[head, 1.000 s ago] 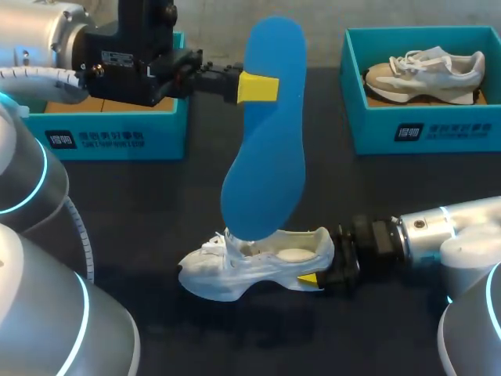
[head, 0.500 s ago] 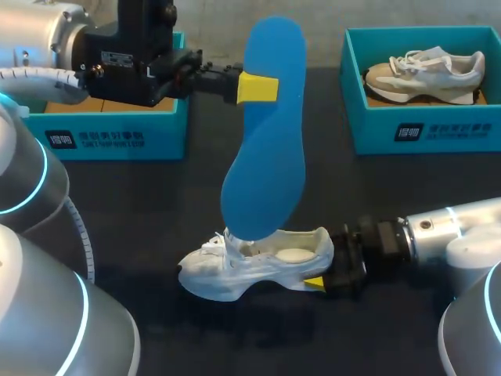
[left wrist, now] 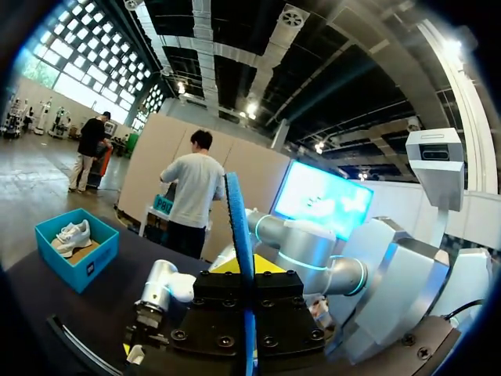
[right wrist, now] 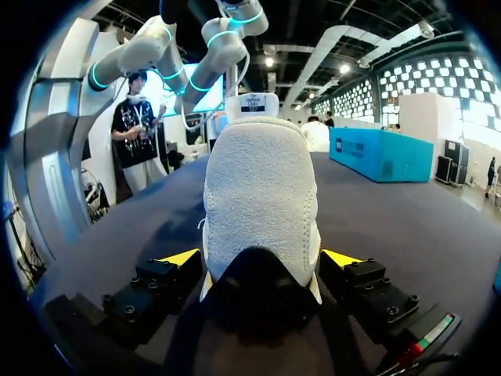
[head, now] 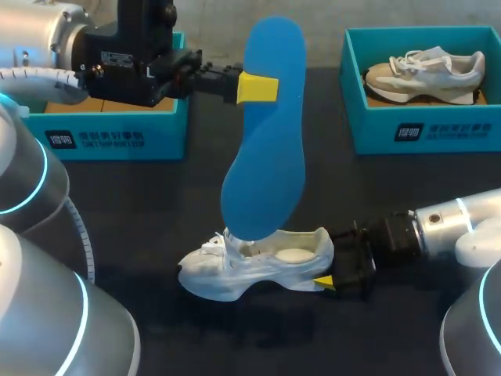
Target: Take the shoe out of the shoebox, open the shoe tongue, remove and reinsert the insole, then place the shoe into the shoebox
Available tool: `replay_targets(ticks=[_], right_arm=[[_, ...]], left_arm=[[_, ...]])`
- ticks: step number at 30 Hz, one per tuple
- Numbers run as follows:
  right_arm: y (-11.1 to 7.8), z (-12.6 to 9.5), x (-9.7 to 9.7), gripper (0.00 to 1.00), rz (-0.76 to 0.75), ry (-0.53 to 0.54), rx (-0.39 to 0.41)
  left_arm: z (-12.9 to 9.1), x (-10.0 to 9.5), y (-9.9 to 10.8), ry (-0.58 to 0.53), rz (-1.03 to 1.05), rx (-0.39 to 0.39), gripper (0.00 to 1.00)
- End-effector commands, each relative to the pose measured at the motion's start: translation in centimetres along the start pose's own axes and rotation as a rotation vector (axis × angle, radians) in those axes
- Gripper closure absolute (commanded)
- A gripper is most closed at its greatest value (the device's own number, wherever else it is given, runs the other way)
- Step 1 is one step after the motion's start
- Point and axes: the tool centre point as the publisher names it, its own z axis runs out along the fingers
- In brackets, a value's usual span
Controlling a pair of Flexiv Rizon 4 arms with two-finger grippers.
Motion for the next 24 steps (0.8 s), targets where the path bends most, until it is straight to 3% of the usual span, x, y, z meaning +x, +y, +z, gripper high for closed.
replay_targets(ticks=[1, 10, 17, 24], right_arm=[[1.1, -1.1, 0.4, 0.00, -0.004, -0.006, 0.108], [2.7, -2.5, 0.8, 0.00, -0.064, -0.010, 0.372], [4.2, -3.8, 1.2, 0.00, -0.093, -0.036, 0.640], [5.8, -4.2, 1.1, 0.00, -0.133, -0.097, 0.788]], left_arm=[[0.1, 0.0, 0.0, -0.001, -0.001, -0.002, 1.00], [0.1, 0.0, 0.0, -0.001, -0.001, -0.002, 1.00], [0.1, 0.0, 0.0, -0.001, -0.001, -0.002, 1.00], [0.1, 0.0, 0.0, -0.001, -0.001, -0.002, 1.00]])
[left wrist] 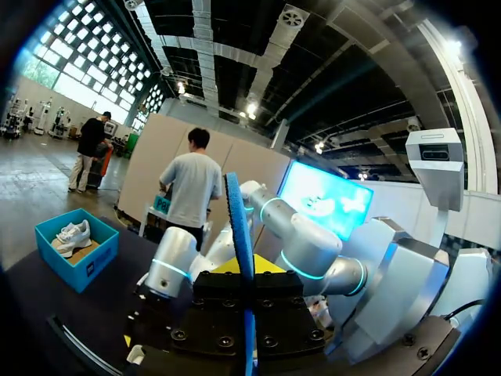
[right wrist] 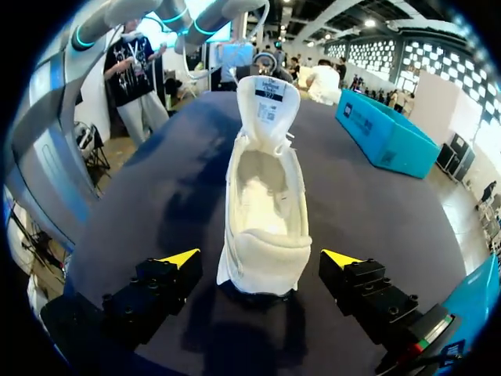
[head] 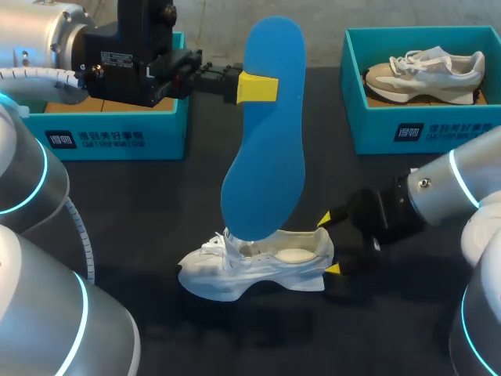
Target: Take the shoe out of the shoebox, open the shoe tongue, remove and reinsert the insole, then place the shoe into the shoebox
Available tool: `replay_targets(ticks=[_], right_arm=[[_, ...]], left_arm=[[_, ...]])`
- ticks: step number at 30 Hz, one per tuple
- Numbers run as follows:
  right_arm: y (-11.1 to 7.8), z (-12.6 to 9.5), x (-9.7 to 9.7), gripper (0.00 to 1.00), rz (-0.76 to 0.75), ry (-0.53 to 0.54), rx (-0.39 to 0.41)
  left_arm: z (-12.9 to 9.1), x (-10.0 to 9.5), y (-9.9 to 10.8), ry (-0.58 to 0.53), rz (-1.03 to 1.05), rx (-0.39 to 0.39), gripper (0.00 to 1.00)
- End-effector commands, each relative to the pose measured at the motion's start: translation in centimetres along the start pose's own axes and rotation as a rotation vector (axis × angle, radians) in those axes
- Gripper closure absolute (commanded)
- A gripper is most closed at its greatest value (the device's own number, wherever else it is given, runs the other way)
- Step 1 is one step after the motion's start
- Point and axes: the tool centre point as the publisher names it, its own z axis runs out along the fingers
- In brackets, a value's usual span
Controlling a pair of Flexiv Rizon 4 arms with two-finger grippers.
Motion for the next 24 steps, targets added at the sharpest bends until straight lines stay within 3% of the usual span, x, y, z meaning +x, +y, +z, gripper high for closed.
replay_targets(ticks=[1, 7, 11, 18, 24], right_arm=[[1.1, -0.6, 0.5, 0.00, -0.013, -0.023, 0.351], [1.6, -0.1, 0.3, 0.00, -0.032, -0.035, 0.530], [1.9, 0.4, 0.0, 0.00, -0.032, -0.043, 0.605], [2.2, 0.8, -0.3, 0.00, -0.029, -0.031, 0.650], [2.6, 0.6, -0.5, 0.00, -0.019, -0.016, 0.738]], left_arm=[[0.1, 0.0, 0.0, -0.001, -0.001, -0.002, 1.00], [0.1, 0.0, 0.0, -0.001, -0.001, -0.002, 1.00], [0.1, 0.0, 0.0, -0.001, -0.001, -0.002, 1.00], [0.1, 0.0, 0.0, -0.001, -0.001, -0.002, 1.00], [0.1, 0.0, 0.0, -0.001, -0.001, -0.002, 1.00]])
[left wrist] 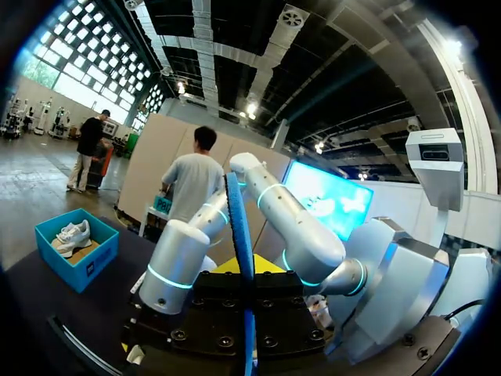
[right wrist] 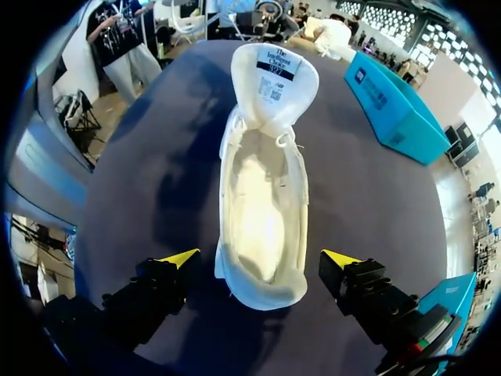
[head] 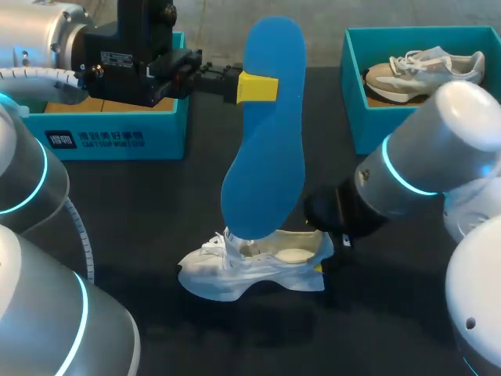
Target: Take the shoe out of the shoebox, open the shoe tongue, remove and reinsert the insole, then place the shoe into the shoebox
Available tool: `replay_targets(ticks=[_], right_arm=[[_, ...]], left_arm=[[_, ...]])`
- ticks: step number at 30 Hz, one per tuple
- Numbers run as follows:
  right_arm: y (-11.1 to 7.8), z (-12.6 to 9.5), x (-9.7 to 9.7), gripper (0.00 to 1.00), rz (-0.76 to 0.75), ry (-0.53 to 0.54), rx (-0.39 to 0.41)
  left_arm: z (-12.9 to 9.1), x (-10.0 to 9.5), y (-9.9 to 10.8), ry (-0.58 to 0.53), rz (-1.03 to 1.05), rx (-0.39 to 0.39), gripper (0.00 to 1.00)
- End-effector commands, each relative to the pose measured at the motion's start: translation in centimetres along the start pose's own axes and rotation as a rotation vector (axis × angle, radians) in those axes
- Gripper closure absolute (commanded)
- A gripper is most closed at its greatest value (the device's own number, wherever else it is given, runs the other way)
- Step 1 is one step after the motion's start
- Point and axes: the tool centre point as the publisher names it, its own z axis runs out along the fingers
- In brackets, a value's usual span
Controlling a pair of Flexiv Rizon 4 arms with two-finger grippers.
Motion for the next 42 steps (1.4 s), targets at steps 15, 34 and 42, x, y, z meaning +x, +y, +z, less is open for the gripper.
replay_targets(ticks=[15, 34, 42], right_arm=[[1.6, 0.0, -0.4, 0.00, 0.035, 0.060, 0.497], [2.5, 0.4, -0.9, 0.00, 0.030, 0.058, 0.470], [3.7, 0.1, -2.2, 0.00, -0.006, 0.042, 0.451]], left_arm=[[0.1, 0.0, 0.0, -0.001, -0.001, -0.002, 1.00], [0.1, 0.0, 0.0, -0.001, -0.001, -0.002, 1.00], [0.1, 0.0, 0.0, -0.001, -0.001, -0.002, 1.00]])
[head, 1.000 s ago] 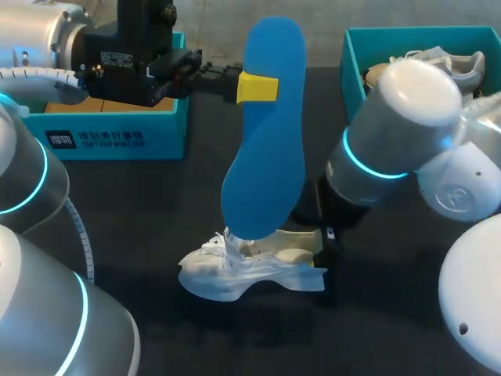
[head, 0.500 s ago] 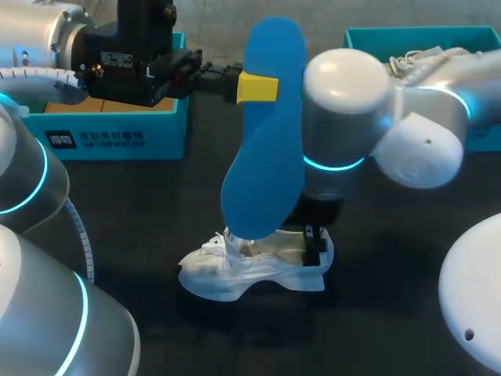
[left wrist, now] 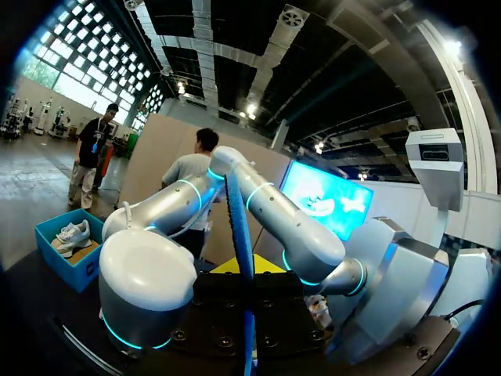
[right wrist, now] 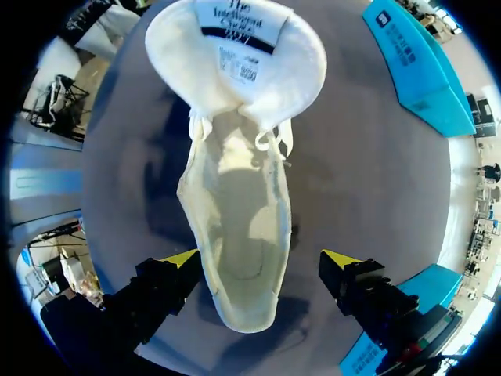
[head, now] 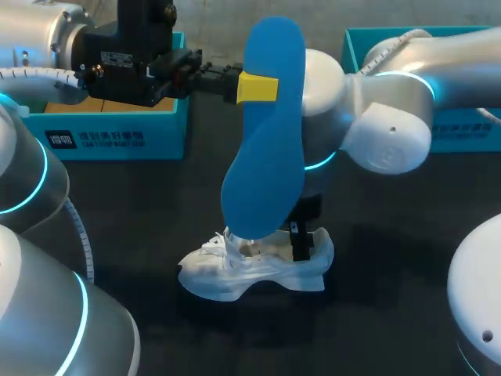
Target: Take the shoe out of the shoebox, open the shoe tongue, remove and reinsert the insole, then place the shoe into the shoebox
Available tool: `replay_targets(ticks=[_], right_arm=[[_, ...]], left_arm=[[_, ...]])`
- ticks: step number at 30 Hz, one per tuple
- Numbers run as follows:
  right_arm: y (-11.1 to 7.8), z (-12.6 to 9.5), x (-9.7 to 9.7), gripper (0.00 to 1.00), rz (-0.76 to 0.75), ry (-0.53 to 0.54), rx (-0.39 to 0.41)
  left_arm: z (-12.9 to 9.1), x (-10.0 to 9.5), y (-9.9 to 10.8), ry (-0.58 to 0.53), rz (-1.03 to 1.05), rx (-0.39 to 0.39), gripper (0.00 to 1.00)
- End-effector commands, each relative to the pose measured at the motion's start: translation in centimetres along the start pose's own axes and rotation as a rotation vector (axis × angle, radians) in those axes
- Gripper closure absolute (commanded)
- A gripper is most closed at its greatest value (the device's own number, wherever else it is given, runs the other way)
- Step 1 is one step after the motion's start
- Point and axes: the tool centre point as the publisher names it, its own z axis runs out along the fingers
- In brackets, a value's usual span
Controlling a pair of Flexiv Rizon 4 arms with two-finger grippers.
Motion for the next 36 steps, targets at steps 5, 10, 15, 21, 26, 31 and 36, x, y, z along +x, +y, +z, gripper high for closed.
replay_targets(ticks=[5, 10, 15, 21, 26, 31, 36], right_arm=[[1.6, -0.5, -1.0, 0.00, -0.033, -0.019, 0.002], [2.5, 0.1, -1.5, 0.00, -0.046, -0.027, -0.007], [3.0, 1.0, -1.6, 0.00, -0.055, -0.023, -0.020], [2.9, 2.3, -1.7, 0.00, -0.030, -0.021, -0.042], [2.7, 3.4, -1.6, 0.00, -0.010, -0.010, -0.067], [2.5, 4.2, -1.3, 0.00, 0.012, -0.003, -0.084], [2.4, 4.5, -1.3, 0.07, 0.023, -0.001, -0.092]], left_arm=[[0.1, 0.0, 0.0, -0.001, -0.001, -0.002, 1.00], [0.1, 0.0, 0.0, -0.001, -0.001, -0.002, 1.00], [0.1, 0.0, 0.0, -0.001, -0.001, -0.002, 1.00], [0.1, 0.0, 0.0, -0.001, -0.001, -0.002, 1.00], [0.1, 0.0, 0.0, -0.001, -0.001, -0.002, 1.00], [0.1, 0.0, 0.0, -0.001, -0.001, -0.002, 1.00], [0.1, 0.0, 0.0, -0.001, -0.001, -0.002, 1.00]])
